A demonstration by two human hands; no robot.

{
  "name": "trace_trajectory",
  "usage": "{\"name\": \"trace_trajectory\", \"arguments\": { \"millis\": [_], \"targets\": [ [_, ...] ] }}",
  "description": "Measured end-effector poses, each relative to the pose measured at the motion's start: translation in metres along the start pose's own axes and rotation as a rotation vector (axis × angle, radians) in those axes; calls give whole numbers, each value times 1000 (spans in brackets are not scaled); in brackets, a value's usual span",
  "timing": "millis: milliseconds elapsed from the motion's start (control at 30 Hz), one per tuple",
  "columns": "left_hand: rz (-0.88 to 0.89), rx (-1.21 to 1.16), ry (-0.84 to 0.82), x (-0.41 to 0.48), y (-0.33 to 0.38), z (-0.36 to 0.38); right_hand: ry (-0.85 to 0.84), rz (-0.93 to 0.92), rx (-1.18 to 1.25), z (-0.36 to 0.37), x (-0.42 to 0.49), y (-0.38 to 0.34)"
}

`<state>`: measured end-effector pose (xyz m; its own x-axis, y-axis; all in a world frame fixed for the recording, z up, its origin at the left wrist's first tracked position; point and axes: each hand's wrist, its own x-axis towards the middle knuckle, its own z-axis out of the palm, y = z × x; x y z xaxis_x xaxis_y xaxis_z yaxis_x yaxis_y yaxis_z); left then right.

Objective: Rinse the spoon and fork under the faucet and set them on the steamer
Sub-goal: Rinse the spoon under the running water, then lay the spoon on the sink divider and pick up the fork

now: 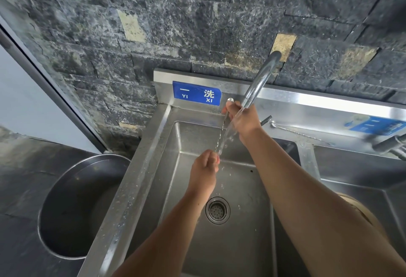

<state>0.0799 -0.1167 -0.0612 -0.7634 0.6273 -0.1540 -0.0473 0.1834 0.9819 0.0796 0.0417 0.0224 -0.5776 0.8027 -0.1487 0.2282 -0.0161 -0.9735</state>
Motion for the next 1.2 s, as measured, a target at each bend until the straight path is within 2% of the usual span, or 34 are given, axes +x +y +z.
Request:
{"name": "trace_trajectory", "arguments": {
  "millis": [133, 167, 267, 400, 533, 667, 867, 1067, 1200],
  "targets": [
    [1, -10, -28, -2, 1, -3, 27, 86, 342, 1, 3, -11],
    [-2, -24, -45, -4, 0, -2, 42, 106, 365, -1, 4, -14],
    [-17, -48, -99, -8, -2, -1, 80, 49, 82, -10, 6, -13],
    [-55, -113, -177, -8, -1, 3, 136, 31, 30, -17, 12, -11],
    [-27, -130, -191, -11, -6, 0, 100, 27, -16, -24, 14, -10],
    [22, -151, -204, -9, -5, -8, 115, 23, 19, -27, 16, -15],
    [-26, -171, -286, -3, 1, -20, 115, 7, 149, -34, 12, -18],
    [-15, 66, -380, -4, 2, -6, 32, 45, 146, -72, -17, 12],
    [-74, 123, -496, -20, 1, 40, 94, 100, 243, -110, -29, 46]
  ]
}}
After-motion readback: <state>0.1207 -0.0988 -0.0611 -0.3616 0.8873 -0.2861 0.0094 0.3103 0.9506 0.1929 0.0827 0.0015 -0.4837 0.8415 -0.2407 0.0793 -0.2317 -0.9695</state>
